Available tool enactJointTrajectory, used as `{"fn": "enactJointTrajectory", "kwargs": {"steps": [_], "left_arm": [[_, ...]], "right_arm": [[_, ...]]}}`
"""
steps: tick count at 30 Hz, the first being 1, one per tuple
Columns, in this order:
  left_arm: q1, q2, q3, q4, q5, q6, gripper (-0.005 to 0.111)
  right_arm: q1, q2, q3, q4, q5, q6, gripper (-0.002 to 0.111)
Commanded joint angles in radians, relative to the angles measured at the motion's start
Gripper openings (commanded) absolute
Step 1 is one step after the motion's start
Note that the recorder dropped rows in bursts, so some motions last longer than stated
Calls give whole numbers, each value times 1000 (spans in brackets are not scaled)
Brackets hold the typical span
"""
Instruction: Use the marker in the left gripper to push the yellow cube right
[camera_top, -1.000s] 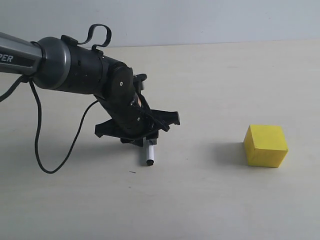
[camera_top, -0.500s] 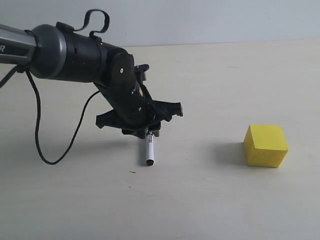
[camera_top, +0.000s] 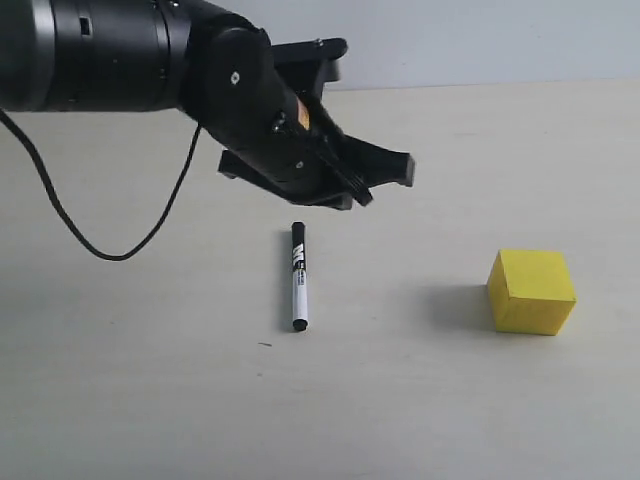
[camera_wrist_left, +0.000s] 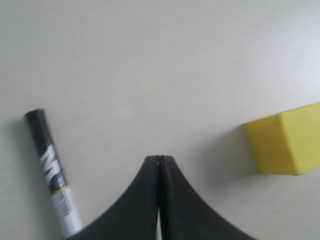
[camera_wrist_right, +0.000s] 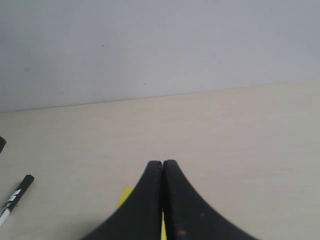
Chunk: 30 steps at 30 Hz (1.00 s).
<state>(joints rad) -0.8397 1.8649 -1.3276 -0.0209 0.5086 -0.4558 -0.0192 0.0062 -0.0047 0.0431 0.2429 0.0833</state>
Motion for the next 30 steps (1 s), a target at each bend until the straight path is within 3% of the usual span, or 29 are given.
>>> {"fn": "enactJointTrajectory", "kwargs": {"steps": [1, 6, 15, 21, 30], "left_arm": [[-92, -78, 121, 56, -299, 8, 0], [-147, -172, 242, 118, -445, 12, 0], [-147, -474, 497, 195, -541, 23, 0], [-147, -562, 556, 195, -369, 31, 0], [-147, -562, 556, 190, -359, 29, 0]], "right_arm": [[-5, -6, 5, -6, -6, -3, 0], [-5, -6, 5, -6, -6, -3, 0], [-5, -6, 5, -6, -6, -3, 0], [-5, -6, 5, -6, -6, -3, 0], [-5, -6, 5, -6, -6, -3, 0]]}}
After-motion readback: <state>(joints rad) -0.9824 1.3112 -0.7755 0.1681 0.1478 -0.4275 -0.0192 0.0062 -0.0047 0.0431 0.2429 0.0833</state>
